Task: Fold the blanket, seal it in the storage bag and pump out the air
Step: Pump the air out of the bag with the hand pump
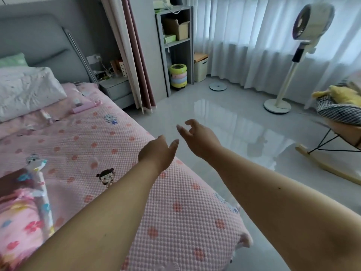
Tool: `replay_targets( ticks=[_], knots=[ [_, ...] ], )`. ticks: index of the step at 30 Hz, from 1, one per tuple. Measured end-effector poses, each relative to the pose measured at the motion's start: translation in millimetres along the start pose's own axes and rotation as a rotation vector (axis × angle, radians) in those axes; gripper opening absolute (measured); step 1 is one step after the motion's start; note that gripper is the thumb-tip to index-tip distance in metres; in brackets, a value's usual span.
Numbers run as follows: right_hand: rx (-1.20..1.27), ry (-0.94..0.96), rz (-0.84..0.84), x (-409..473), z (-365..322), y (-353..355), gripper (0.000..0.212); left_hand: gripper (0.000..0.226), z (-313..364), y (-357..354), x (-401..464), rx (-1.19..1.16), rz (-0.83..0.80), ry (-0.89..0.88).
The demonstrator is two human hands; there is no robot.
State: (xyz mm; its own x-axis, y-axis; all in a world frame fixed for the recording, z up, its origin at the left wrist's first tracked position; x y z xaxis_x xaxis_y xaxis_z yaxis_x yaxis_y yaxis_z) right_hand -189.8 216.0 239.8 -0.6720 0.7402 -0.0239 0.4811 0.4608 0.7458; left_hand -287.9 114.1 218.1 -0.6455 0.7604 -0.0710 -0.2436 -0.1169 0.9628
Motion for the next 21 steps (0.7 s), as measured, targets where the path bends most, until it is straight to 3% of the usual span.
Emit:
replay_targets(
  ticks=[15,21],
  knots=[
    [-0.128,0.199,-0.195,219,132,119,0.062,0.066,166,-64,199,-0.106,0.067,0.327],
    [-0.146,0.220,-0.242,290,166,141,0.062,0.066,205,-79,259,-0.105,0.037,0.369]
  ],
)
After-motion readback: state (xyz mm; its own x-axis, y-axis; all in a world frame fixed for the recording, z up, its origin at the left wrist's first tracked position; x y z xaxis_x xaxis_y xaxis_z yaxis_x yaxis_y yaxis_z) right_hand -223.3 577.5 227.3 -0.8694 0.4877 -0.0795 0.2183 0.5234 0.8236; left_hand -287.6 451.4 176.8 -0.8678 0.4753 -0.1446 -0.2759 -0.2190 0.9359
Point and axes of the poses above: each hand's wrist, its own x-axis towards the middle knuckle, its own y-axis out of the back of the hand, z = x × y, the point moved 1 cm from there along x, towards the middle knuckle, and after that the axes turned 4 degrees about -y, right-handed, at the moved point
